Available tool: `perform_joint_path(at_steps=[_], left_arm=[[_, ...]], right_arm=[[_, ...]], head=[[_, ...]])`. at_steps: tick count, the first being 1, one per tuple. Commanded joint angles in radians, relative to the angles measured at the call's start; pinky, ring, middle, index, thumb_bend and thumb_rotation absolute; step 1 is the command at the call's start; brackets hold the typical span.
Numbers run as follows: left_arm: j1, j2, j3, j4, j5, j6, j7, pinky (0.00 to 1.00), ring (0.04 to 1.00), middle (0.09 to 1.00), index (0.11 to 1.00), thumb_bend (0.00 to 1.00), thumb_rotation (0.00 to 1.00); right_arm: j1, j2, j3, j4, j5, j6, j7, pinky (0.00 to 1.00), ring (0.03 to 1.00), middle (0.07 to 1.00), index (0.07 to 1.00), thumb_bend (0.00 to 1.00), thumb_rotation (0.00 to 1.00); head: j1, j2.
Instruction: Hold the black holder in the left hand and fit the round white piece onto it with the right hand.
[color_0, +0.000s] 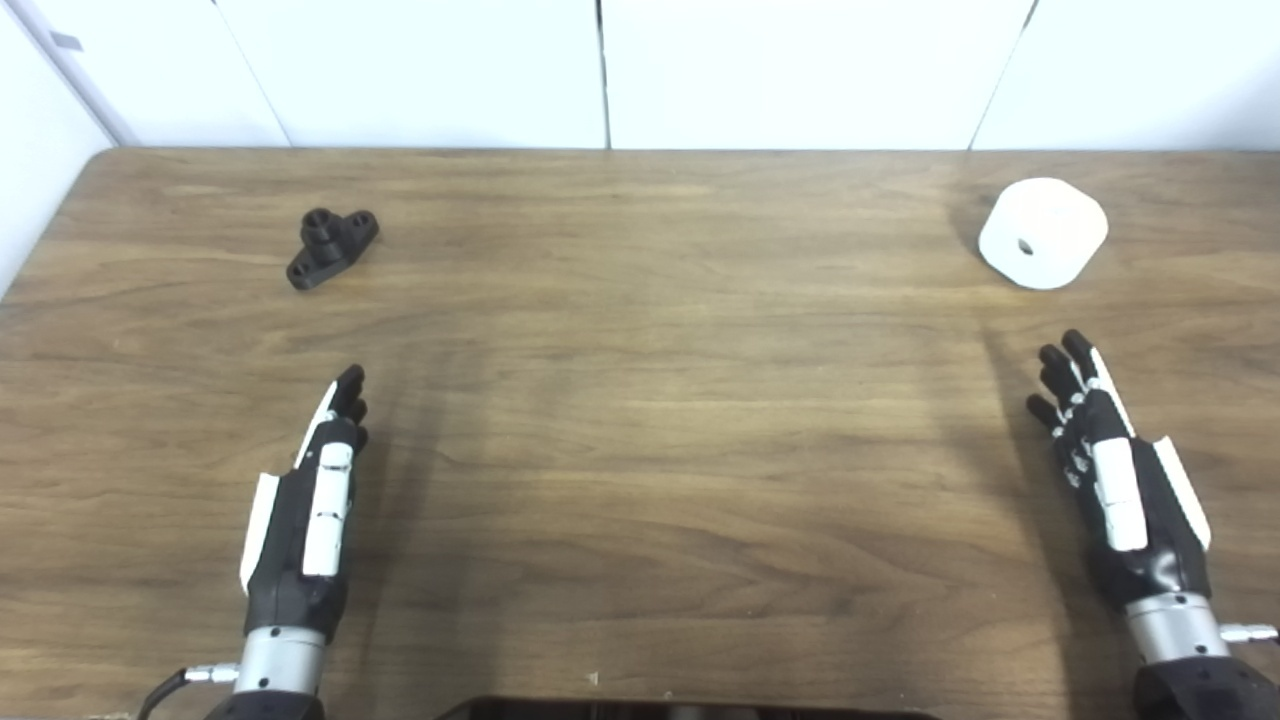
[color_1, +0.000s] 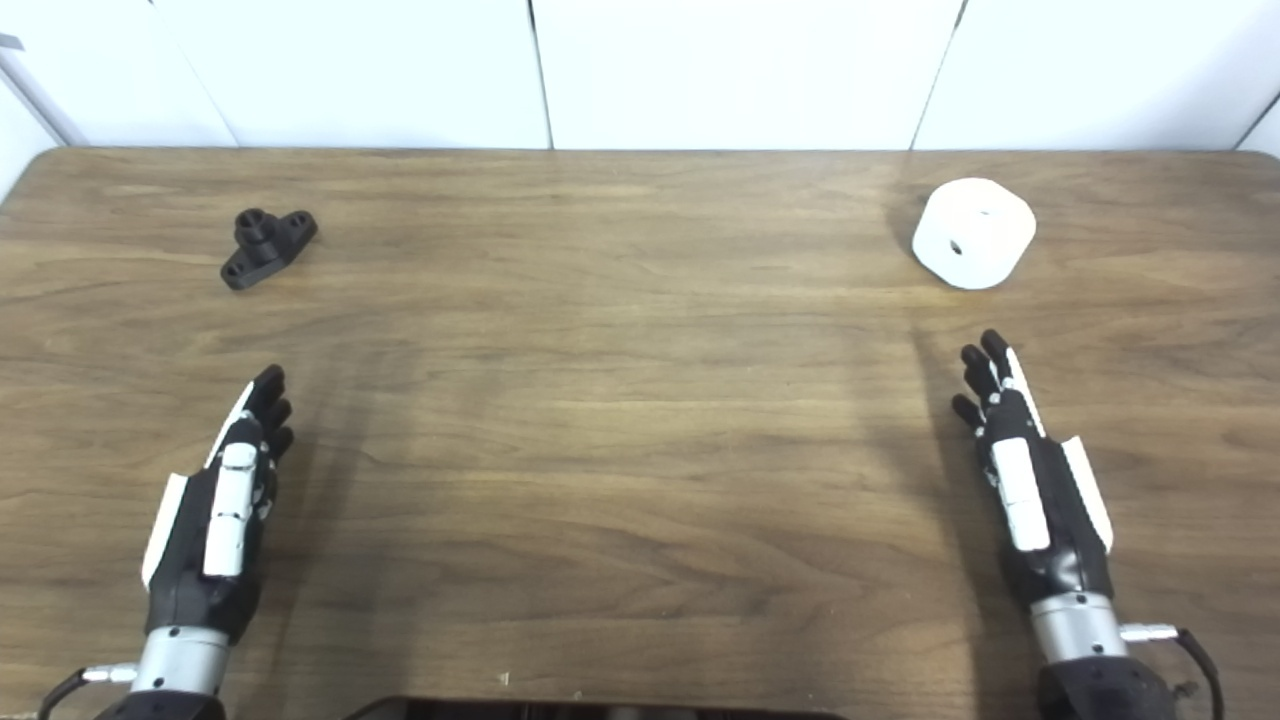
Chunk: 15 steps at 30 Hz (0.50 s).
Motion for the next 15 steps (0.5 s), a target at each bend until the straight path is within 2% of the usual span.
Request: perform_joint_path(at_steps=[1,8,12,15], left_arm=[[0.004,-0.011,0.005,-0.023,-0.008,-0.021,0.001,1.0,1.0,1.0,0.971,0.48,0.98],[0.005,-0.014,0.004,-0.027,-0.003,-0.018,0.004,1.0,1.0,0.999,0.964,0.48,0.98],[0.005,-0.018,0.001,-0.014,-0.008,-0.03,0.003,1.0,1.0,1.0,0.965,0.48,0.98],[0.009,-0.03,-0.01,0.011,0.018,-0.057,0.01,1.0,1.0,0.997,0.964,0.48,0.99]], right_arm=[[0.009,-0.004,-0.001,-0.005,0.0,0.002,-0.002,1.0,0.982,0.964,1.0,0.59,1.0],[0.011,-0.005,-0.001,-0.011,-0.003,0.01,-0.003,1.0,0.984,0.963,0.997,0.59,1.0],[0.011,-0.005,-0.002,0.002,-0.004,0.002,-0.003,1.0,0.985,0.962,0.999,0.59,1.0],[0.013,-0.012,-0.004,0.041,0.0,-0.034,0.004,1.0,0.993,0.968,1.0,0.6,1.0]], head=[[0.005,0.001],[0.005,0.001],[0.018,-0.015],[0.081,-0.07]])
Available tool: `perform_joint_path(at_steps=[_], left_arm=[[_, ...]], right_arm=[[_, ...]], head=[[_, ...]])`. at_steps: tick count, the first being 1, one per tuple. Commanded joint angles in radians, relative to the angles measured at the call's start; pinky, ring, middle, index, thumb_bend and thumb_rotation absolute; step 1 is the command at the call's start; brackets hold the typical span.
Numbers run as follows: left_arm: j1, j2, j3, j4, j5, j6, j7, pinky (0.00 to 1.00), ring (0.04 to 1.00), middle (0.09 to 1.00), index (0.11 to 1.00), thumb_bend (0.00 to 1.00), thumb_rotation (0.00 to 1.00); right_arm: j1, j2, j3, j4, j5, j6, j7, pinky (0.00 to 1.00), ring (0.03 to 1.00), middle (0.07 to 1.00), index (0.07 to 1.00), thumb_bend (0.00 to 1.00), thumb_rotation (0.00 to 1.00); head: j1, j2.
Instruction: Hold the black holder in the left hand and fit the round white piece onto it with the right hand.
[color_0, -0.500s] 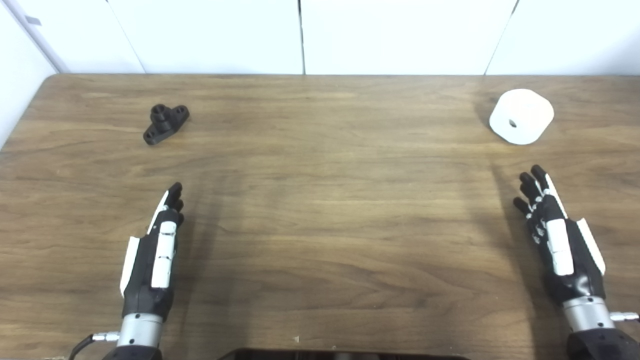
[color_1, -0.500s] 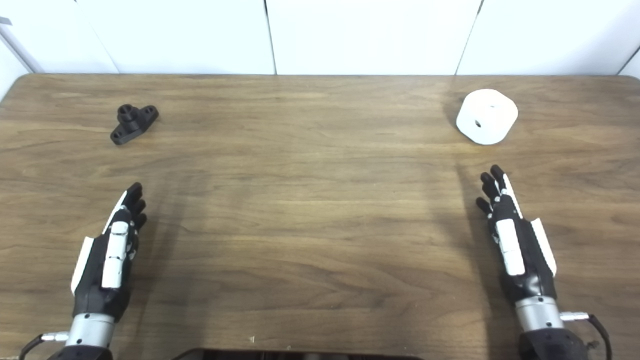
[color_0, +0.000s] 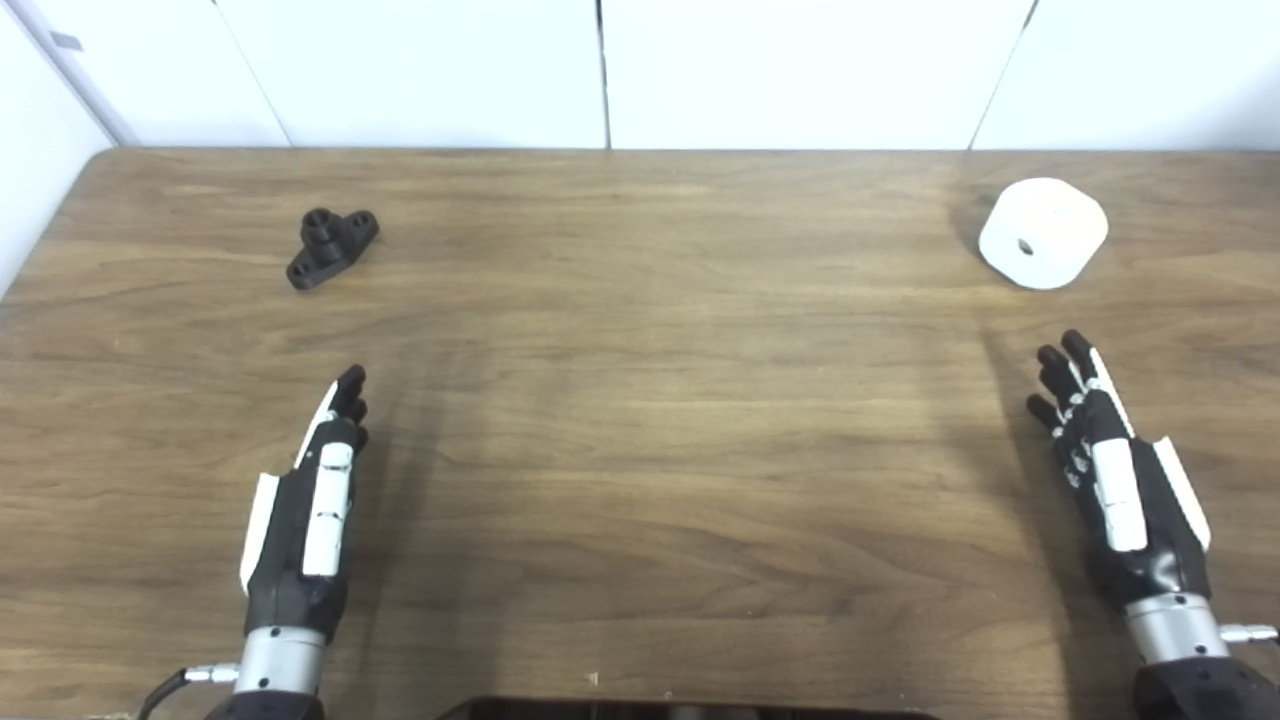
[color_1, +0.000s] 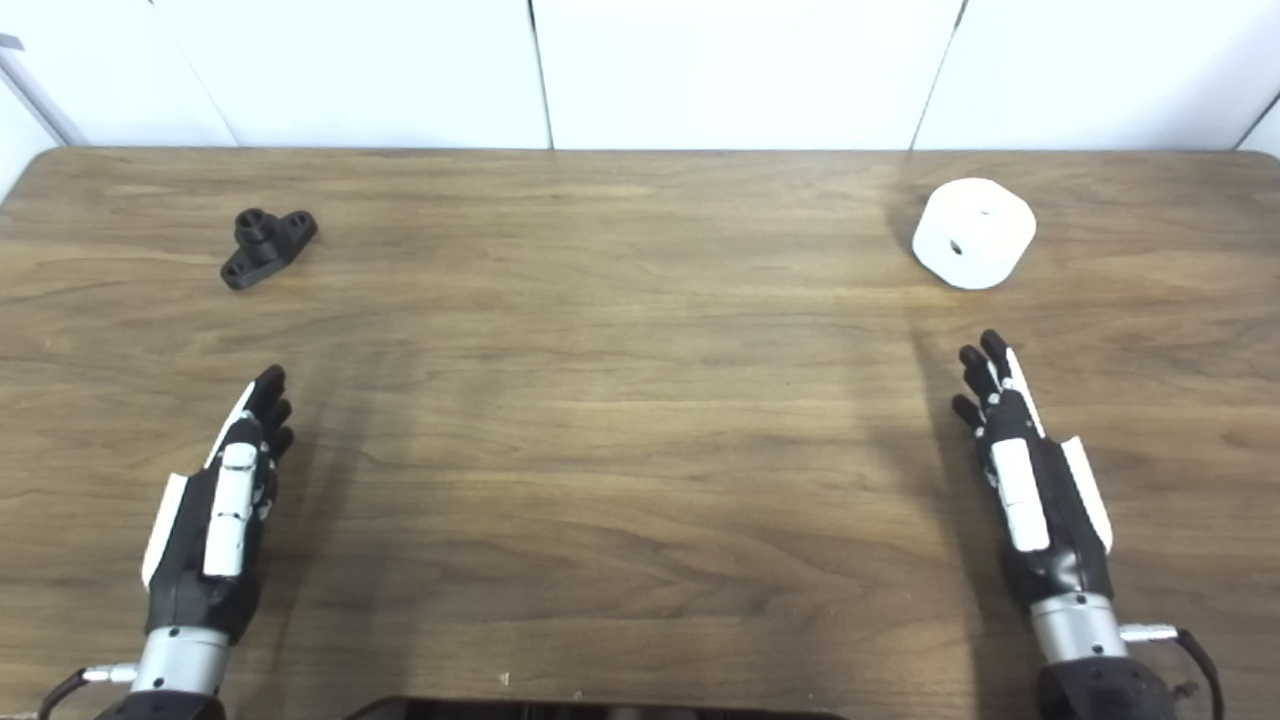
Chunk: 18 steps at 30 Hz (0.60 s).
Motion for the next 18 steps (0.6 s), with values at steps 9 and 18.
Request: perform_joint_path(at_steps=[9,18], left_arm=[[0.03,-0.055,-0.065,0.109,0.056,-0.176,0.022,1.0,0.998,0.982,0.951,0.43,1.0],[0.038,-0.059,-0.11,0.142,0.102,-0.21,0.052,1.0,1.0,0.991,0.95,0.4,1.0]], right_arm=[[0.005,-0.043,-0.013,0.162,0.046,-0.156,0.041,1.0,1.0,0.99,1.0,0.57,1.0],[-0.002,-0.053,-0.017,0.195,0.083,-0.148,0.063,1.0,1.0,0.996,1.0,0.58,1.0]], head=[[0.159,-0.129],[0.197,-0.188]])
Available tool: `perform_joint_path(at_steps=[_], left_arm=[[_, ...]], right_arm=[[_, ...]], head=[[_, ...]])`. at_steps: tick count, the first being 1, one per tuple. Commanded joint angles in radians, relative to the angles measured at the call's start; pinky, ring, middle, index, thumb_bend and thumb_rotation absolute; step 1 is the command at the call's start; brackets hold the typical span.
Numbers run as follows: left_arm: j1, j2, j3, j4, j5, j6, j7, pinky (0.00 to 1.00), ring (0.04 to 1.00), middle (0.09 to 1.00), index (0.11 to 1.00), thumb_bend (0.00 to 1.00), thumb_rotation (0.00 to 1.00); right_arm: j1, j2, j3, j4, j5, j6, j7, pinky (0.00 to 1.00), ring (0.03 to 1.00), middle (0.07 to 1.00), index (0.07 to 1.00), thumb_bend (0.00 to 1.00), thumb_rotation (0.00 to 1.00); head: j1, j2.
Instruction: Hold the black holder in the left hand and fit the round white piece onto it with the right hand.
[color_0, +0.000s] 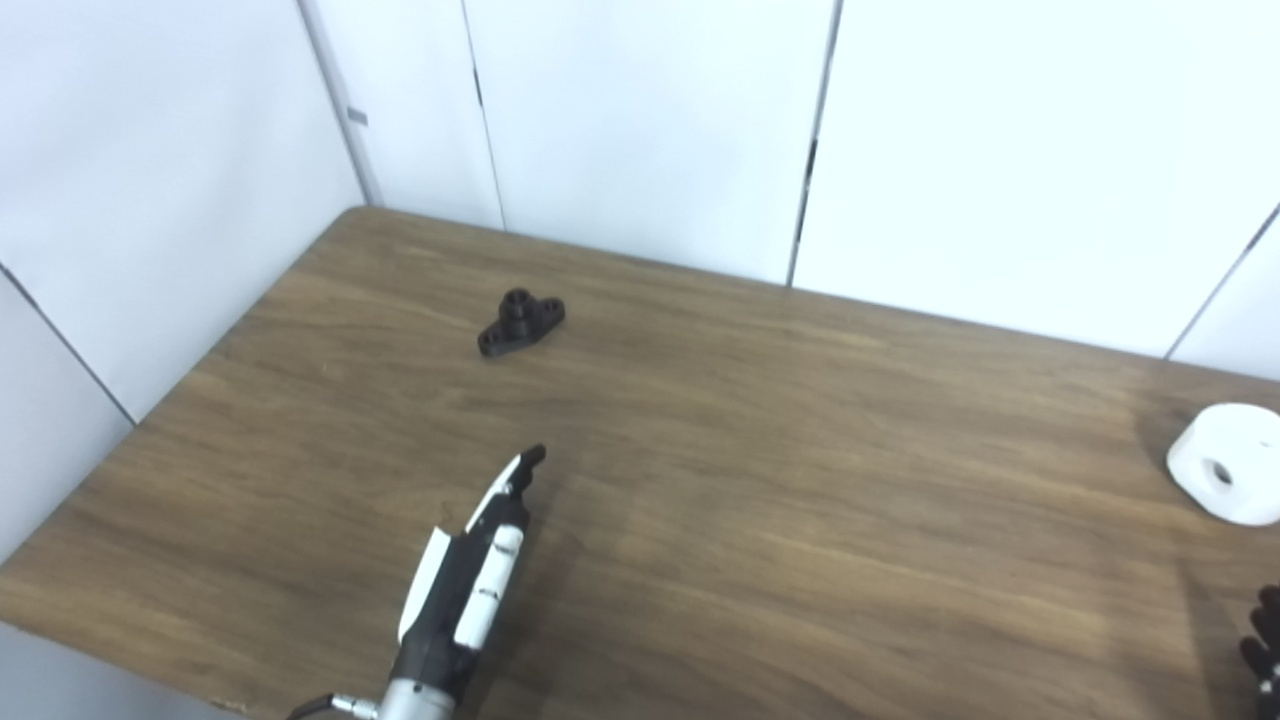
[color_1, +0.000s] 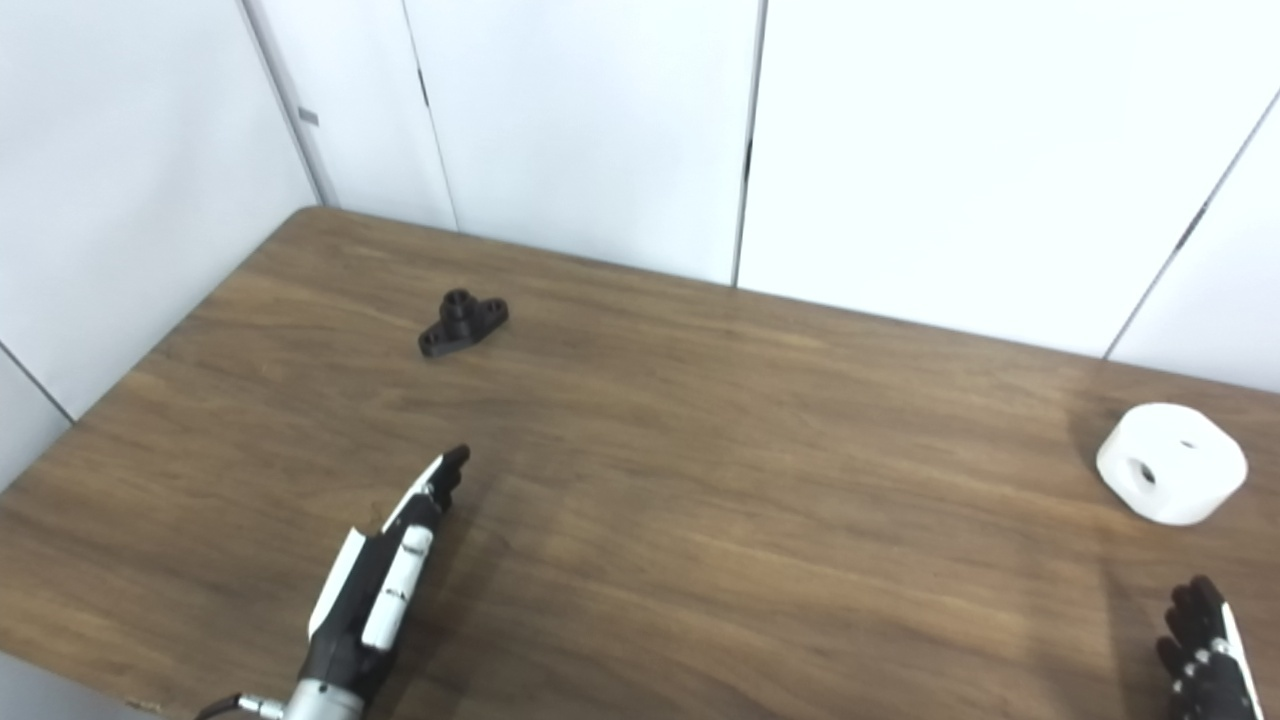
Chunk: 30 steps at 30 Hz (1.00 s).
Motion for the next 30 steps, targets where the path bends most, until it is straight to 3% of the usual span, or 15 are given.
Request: perform_joint_path(at_steps=[1,19,21,23,24,25,27,30], left_arm=[[0.031,-0.048,-0.033,0.013,0.021,-0.002,-0.008,1.0,1.0,0.992,0.951,0.4,1.0],[0.035,-0.059,-0.042,0.012,0.089,-0.01,0.039,0.99,1.0,0.99,0.949,0.36,0.98],[0.04,-0.069,-0.033,-0.01,0.16,-0.005,0.071,0.93,0.968,0.971,0.933,0.33,0.78],[0.04,-0.076,-0.024,-0.032,0.219,-0.004,0.106,0.89,0.942,0.954,0.922,0.35,0.42],[0.039,-0.082,-0.017,-0.044,0.247,0.004,0.126,0.88,0.931,0.942,0.912,0.42,0.22],[0.035,-0.087,-0.01,-0.055,0.276,0.013,0.146,0.87,0.92,0.93,0.902,0.47,0.13],[0.017,-0.088,0.012,-0.084,0.35,0.048,0.182,0.85,0.903,0.911,0.888,0.56,0.06],[-0.034,-0.063,0.057,-0.118,0.454,0.088,0.228,0.86,0.885,0.887,0.867,0.7,0.07]], right_arm=[[0.022,-0.007,-0.004,0.086,0.012,-0.015,0.008,1.0,1.0,0.996,1.0,0.57,1.0],[0.013,-0.012,-0.008,0.113,0.01,-0.04,0.021,1.0,1.0,0.993,1.0,0.56,1.0],[0.018,-0.013,-0.009,0.104,0.013,-0.035,0.021,1.0,1.0,0.994,1.0,0.57,1.0],[0.024,-0.013,-0.009,0.095,0.007,-0.029,0.017,1.0,1.0,0.99,1.0,0.58,1.0],[0.027,-0.012,-0.008,0.091,0.006,-0.027,0.017,1.0,1.0,0.989,1.0,0.6,1.0],[0.03,-0.013,-0.007,0.091,0.006,-0.03,0.019,1.0,1.0,0.988,1.0,0.6,1.0],[0.035,-0.011,-0.006,0.088,0.009,-0.03,0.02,1.0,1.0,0.987,1.0,0.6,1.0],[0.041,-0.005,-0.004,0.073,0.002,-0.015,0.013,1.0,1.0,0.988,1.0,0.62,1.0]], head=[[0.004,-0.003],[-0.003,-0.013],[0.0,-0.008],[0.003,-0.009],[0.001,-0.008],[0.001,-0.008],[-0.001,-0.006],[-0.008,-0.006]])
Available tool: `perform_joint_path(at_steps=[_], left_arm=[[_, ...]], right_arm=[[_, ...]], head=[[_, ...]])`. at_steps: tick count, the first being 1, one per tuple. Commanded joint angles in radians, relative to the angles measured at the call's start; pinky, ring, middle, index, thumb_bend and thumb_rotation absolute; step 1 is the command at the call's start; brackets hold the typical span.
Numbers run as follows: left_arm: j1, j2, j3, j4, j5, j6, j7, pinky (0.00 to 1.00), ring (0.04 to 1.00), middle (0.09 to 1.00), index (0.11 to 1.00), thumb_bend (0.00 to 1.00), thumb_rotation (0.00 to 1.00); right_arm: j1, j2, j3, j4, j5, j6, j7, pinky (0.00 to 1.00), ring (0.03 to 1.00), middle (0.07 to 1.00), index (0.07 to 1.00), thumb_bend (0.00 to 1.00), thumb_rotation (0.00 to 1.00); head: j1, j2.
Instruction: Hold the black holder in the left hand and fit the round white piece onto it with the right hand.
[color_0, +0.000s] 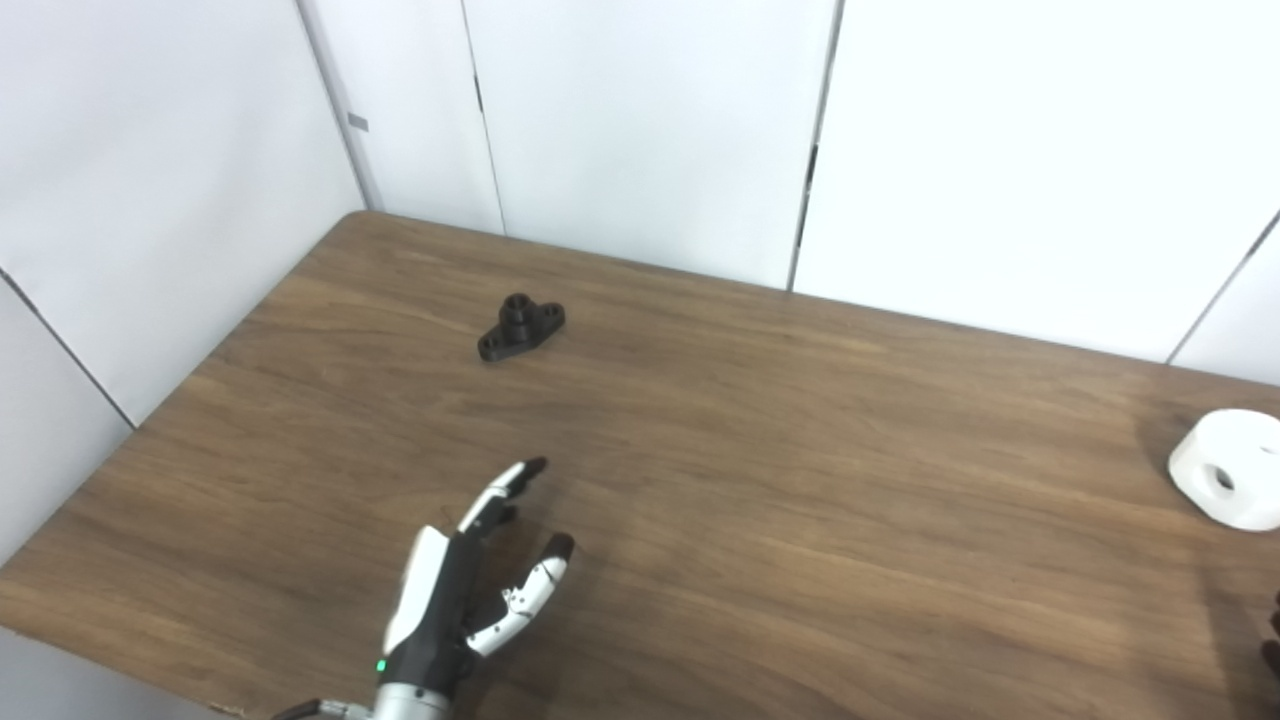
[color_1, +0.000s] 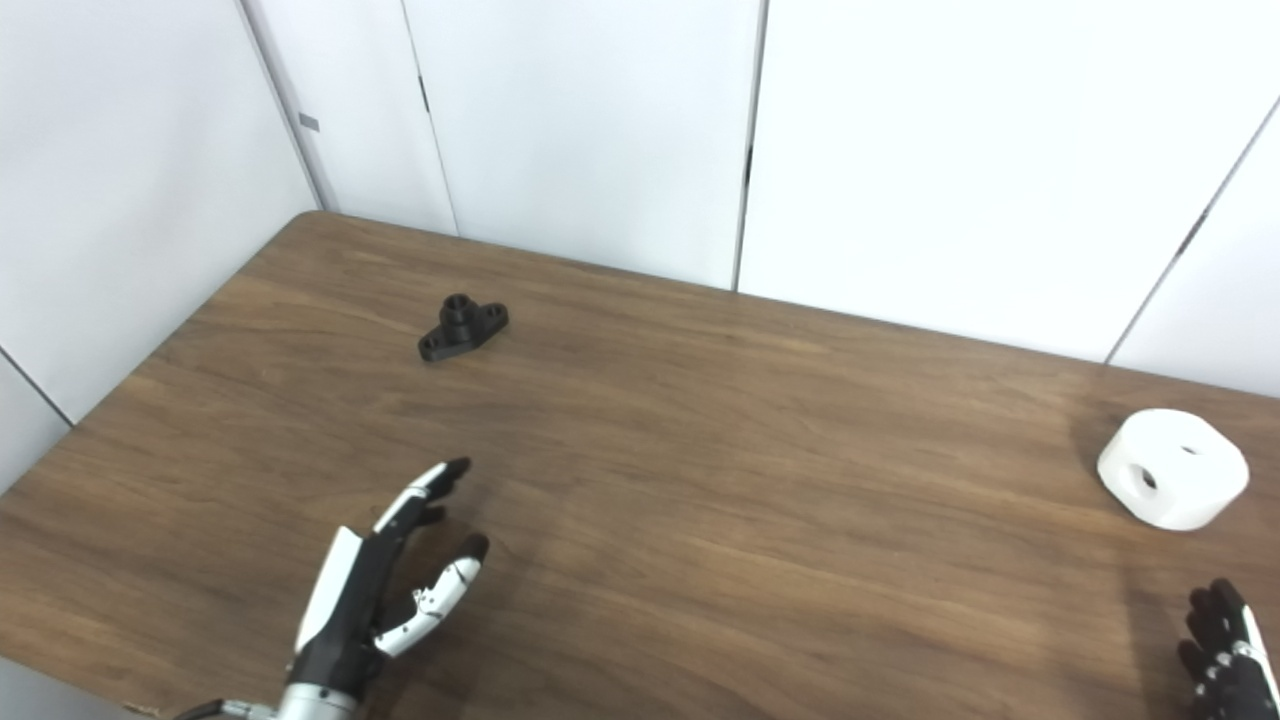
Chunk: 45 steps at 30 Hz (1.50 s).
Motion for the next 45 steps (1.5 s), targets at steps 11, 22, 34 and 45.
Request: perform_joint_path(at_steps=[11,22,34,45], left_arm=[[-0.262,0.026,0.127,-0.088,0.18,0.26,0.025,0.86,0.896,0.884,0.808,0.83,0.25],[-0.445,0.124,0.161,0.031,0.184,0.365,-0.037,0.84,0.894,0.882,0.771,0.87,0.22],[-0.604,0.219,0.137,0.267,0.201,0.415,-0.023,0.74,0.856,0.848,0.741,0.89,0.29],[-0.677,0.261,0.095,0.398,0.181,0.451,-0.036,0.79,0.887,0.863,0.75,0.88,0.3]], right_arm=[[0.065,0.027,0.014,0.035,-0.013,-0.021,-0.006,1.0,1.0,0.985,1.0,0.62,1.0],[0.07,0.033,0.017,0.017,-0.013,0.003,-0.012,1.0,1.0,0.995,1.0,0.62,1.0],[0.074,0.032,0.018,0.012,-0.023,0.003,-0.016,1.0,1.0,0.985,1.0,0.64,1.0],[0.069,0.036,0.018,0.022,-0.027,-0.011,-0.019,1.0,1.0,0.98,1.0,0.64,1.0]], head=[[-0.006,-0.003],[-0.012,-0.001],[-0.016,0.003],[-0.018,0.004]])
